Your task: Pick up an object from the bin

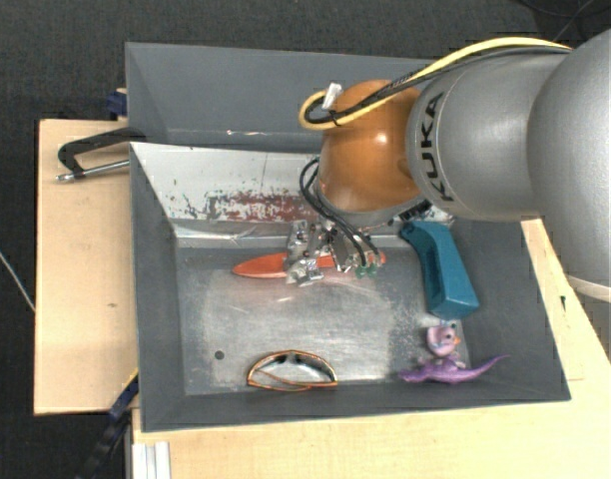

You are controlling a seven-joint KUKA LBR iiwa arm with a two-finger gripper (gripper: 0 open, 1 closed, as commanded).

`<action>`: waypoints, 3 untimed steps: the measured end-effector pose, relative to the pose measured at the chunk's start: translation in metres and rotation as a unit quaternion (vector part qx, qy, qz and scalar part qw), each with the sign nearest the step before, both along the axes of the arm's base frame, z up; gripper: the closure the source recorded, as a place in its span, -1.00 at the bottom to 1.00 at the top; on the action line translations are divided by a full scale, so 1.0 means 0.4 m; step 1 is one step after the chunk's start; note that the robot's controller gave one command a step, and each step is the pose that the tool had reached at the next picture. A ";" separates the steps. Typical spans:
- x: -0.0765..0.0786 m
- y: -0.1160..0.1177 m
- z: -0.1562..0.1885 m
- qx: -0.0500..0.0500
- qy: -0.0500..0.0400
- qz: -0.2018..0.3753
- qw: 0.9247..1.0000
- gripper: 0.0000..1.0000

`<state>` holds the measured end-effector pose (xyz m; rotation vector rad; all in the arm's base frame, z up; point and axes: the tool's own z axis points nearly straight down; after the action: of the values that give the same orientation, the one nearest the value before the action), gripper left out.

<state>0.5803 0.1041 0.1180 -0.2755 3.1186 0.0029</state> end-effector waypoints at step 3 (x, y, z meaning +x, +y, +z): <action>0.047 -0.126 -0.027 -0.001 0.005 0.099 0.995 1.00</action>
Offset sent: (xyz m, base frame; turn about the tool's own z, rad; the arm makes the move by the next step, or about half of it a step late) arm 0.0177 -0.0517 -0.0114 -0.1997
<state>0.5990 0.0537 0.1072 -0.5841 3.0858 0.0039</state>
